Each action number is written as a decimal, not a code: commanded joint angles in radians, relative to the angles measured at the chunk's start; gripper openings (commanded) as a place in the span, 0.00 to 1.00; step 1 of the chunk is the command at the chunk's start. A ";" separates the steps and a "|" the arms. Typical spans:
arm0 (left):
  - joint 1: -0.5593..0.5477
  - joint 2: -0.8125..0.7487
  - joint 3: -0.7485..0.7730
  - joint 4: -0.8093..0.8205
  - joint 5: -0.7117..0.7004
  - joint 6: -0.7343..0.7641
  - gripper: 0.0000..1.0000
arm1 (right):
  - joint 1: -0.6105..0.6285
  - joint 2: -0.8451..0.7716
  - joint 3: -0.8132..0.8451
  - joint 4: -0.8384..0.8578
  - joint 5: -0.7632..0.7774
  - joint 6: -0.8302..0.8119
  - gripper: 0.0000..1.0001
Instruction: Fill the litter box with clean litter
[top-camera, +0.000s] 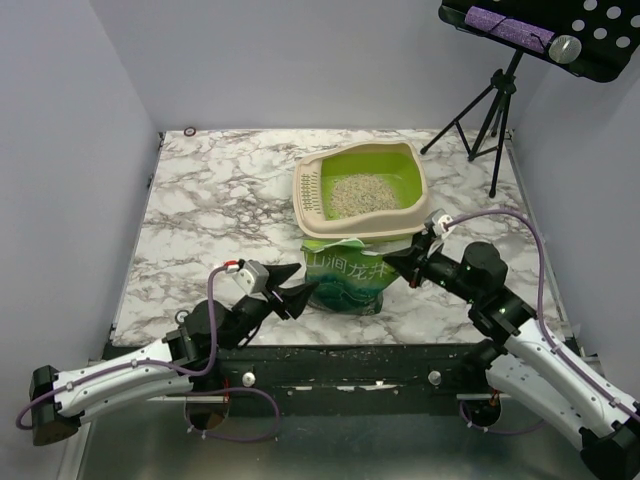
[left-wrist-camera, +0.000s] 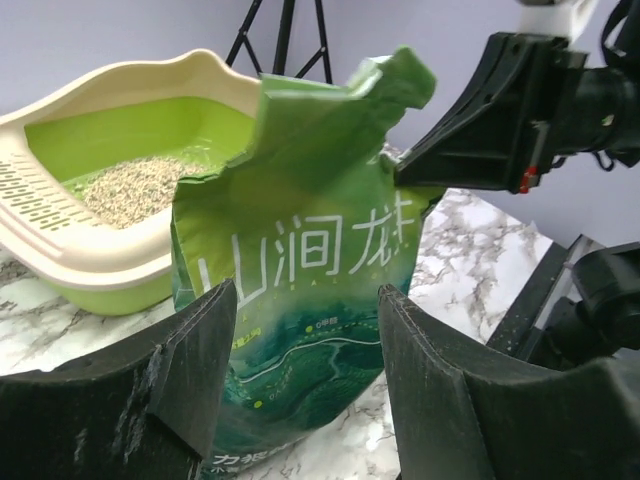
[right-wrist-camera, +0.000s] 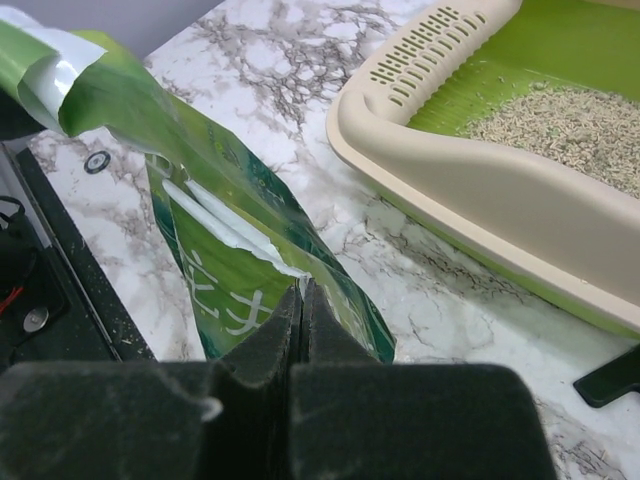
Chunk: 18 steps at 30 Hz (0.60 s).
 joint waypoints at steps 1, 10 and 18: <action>0.002 0.074 -0.036 0.176 -0.062 0.020 0.67 | -0.008 -0.038 -0.007 0.019 0.009 0.019 0.00; 0.117 0.266 -0.051 0.399 0.013 0.098 0.71 | -0.008 -0.085 -0.029 0.021 -0.026 0.042 0.00; 0.368 0.436 -0.051 0.640 0.342 -0.038 0.71 | -0.008 -0.116 -0.049 0.024 -0.075 0.060 0.00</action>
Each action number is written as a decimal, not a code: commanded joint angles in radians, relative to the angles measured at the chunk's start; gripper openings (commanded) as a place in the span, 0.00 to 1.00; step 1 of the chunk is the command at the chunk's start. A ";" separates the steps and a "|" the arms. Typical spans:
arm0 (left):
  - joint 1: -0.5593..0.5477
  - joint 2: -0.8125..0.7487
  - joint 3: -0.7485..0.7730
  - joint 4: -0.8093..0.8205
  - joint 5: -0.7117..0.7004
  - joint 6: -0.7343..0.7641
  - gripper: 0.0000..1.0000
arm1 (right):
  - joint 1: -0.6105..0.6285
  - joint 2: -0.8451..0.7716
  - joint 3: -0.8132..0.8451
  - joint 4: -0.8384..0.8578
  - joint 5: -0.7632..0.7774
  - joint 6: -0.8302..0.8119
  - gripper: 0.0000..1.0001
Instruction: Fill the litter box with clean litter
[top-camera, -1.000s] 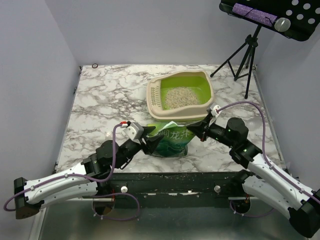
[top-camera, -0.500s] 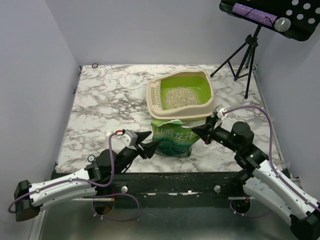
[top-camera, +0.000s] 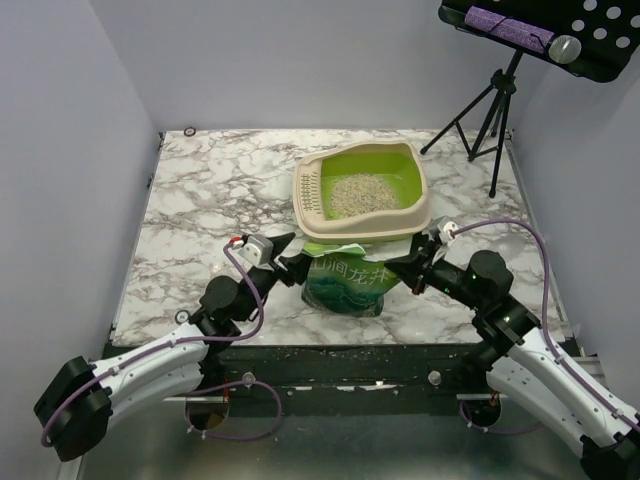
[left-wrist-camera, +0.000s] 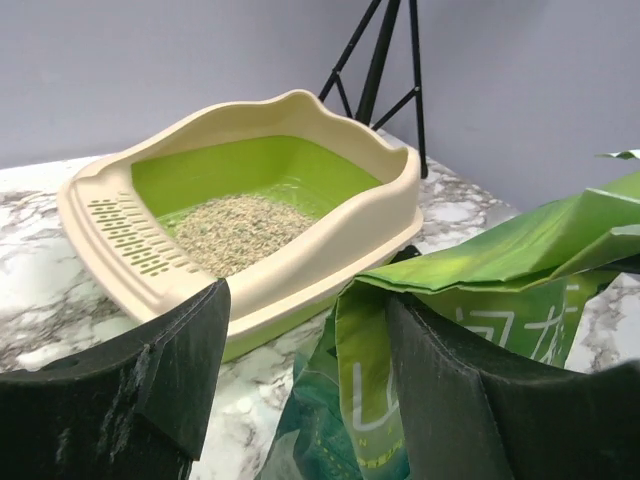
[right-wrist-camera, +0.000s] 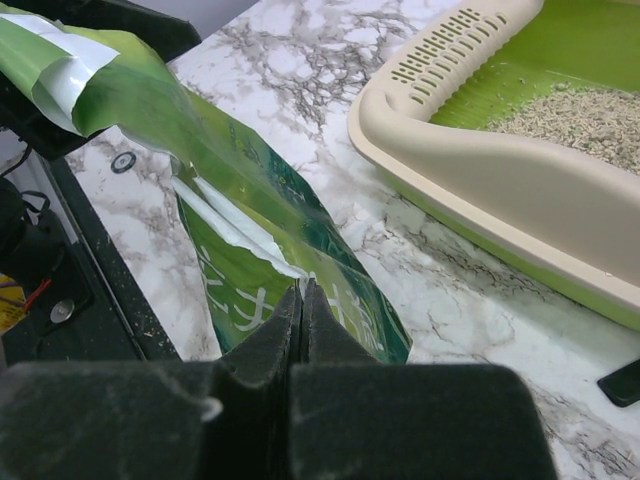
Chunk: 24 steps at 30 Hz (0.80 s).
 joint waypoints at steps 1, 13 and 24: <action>0.095 0.122 0.004 0.257 0.280 -0.098 0.72 | -0.008 -0.040 -0.009 0.037 -0.038 0.025 0.00; 0.247 0.616 0.091 0.927 0.863 -0.490 0.69 | -0.008 -0.045 -0.017 0.037 -0.077 0.033 0.00; 0.263 0.635 0.166 0.954 0.945 -0.604 0.00 | -0.008 -0.093 -0.049 0.002 0.038 0.080 0.00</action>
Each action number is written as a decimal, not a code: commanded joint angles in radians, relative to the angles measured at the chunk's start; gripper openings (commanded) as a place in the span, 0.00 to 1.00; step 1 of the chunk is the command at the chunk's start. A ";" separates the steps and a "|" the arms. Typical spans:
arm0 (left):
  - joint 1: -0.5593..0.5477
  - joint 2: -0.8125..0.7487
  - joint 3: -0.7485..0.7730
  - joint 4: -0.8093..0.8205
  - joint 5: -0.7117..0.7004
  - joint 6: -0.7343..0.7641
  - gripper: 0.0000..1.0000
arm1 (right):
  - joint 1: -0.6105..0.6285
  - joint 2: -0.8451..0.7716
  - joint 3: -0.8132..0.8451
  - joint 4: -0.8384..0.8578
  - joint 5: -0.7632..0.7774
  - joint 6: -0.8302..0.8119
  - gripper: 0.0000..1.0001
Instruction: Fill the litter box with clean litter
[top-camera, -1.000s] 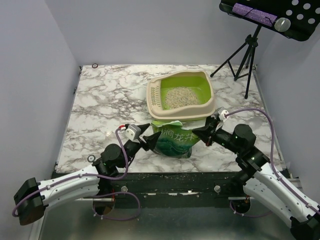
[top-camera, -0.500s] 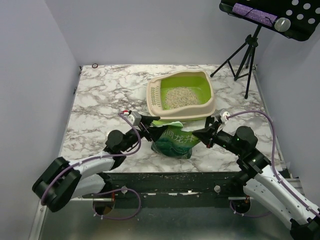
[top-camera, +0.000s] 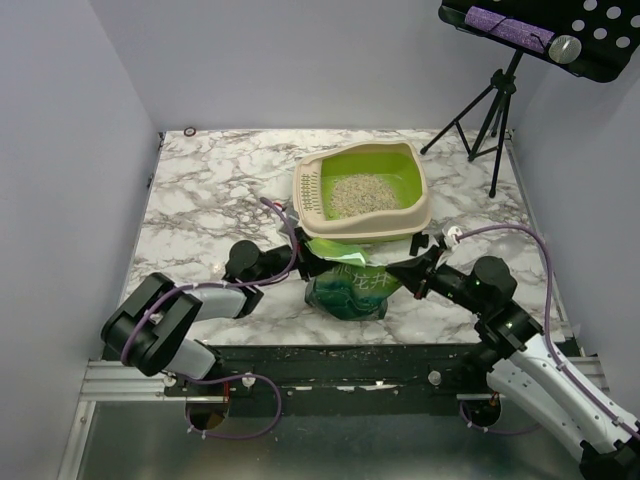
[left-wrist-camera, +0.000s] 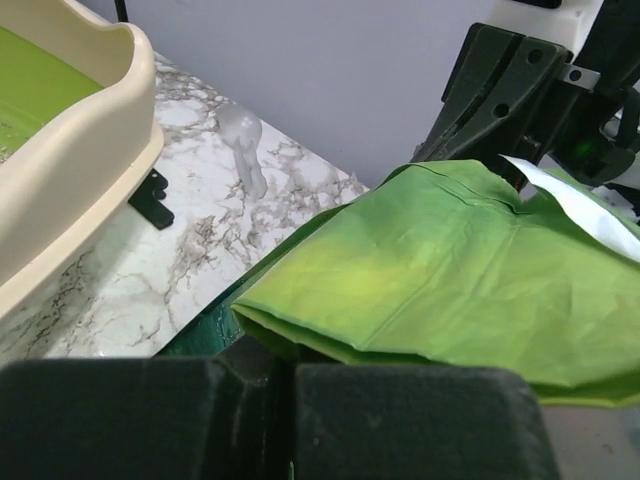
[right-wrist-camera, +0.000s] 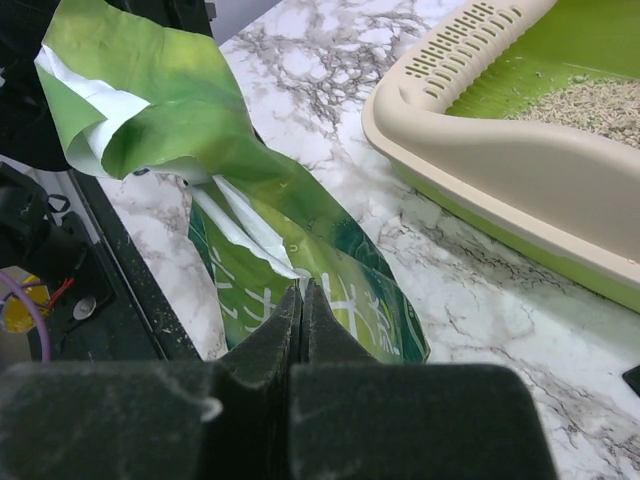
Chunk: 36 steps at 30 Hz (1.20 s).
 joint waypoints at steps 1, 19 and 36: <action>-0.002 -0.076 0.004 0.389 0.029 -0.078 0.00 | -0.008 -0.045 -0.011 -0.032 0.088 0.046 0.00; -0.008 -0.877 -0.200 -0.647 -0.494 -0.038 0.00 | -0.014 0.105 0.081 -0.225 -0.081 0.224 0.00; -0.008 -0.839 -0.159 -0.655 -0.385 -0.038 0.00 | -0.016 -0.028 -0.201 0.345 -0.169 0.112 0.70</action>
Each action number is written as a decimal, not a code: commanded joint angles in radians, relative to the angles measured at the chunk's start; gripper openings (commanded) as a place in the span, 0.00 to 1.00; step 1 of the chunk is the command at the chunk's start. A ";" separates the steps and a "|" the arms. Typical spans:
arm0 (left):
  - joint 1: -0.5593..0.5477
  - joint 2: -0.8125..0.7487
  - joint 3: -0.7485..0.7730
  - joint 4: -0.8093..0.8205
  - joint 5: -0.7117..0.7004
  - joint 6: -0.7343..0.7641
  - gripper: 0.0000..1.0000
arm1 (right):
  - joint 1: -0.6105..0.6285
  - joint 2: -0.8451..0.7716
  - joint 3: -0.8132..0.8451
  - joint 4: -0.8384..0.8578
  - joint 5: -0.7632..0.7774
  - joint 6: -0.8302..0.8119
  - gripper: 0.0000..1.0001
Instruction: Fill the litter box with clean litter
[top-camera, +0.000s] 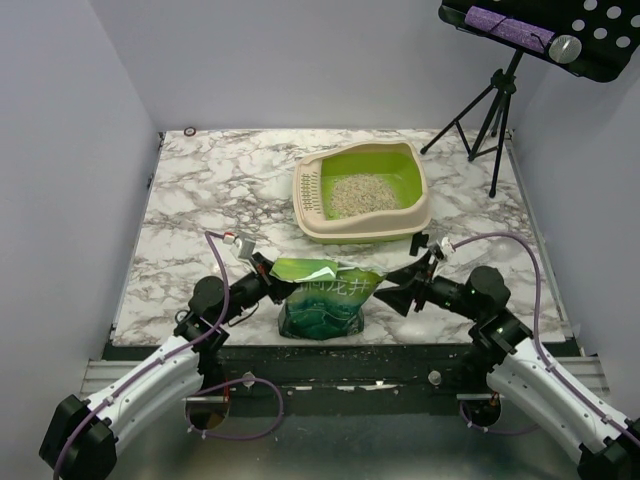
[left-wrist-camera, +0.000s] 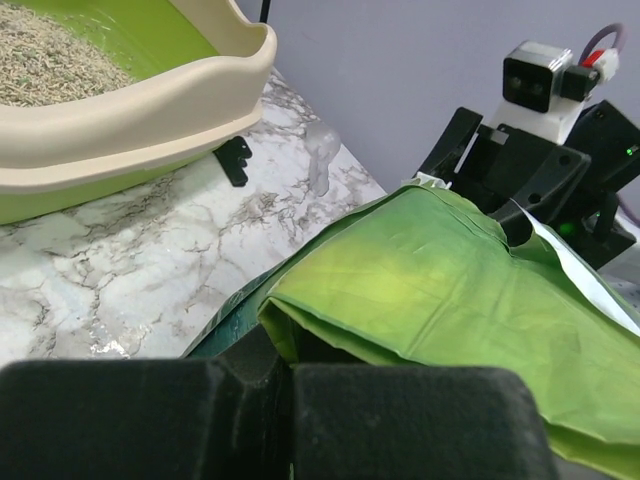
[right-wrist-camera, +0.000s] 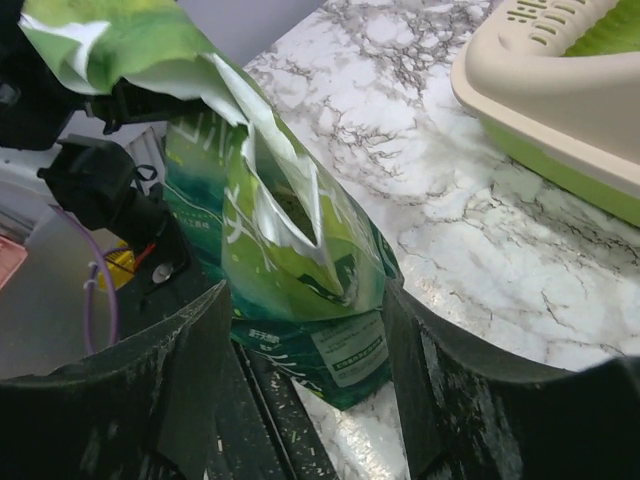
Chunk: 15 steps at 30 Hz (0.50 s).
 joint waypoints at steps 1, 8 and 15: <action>0.008 -0.001 0.068 0.077 -0.007 0.003 0.00 | -0.003 0.001 -0.097 0.274 0.011 -0.030 0.70; 0.008 0.004 0.080 0.062 0.025 0.003 0.00 | -0.002 0.118 -0.134 0.567 -0.037 -0.057 0.70; 0.008 -0.015 0.076 0.050 0.028 0.008 0.00 | -0.003 0.243 -0.117 0.705 -0.141 -0.016 0.68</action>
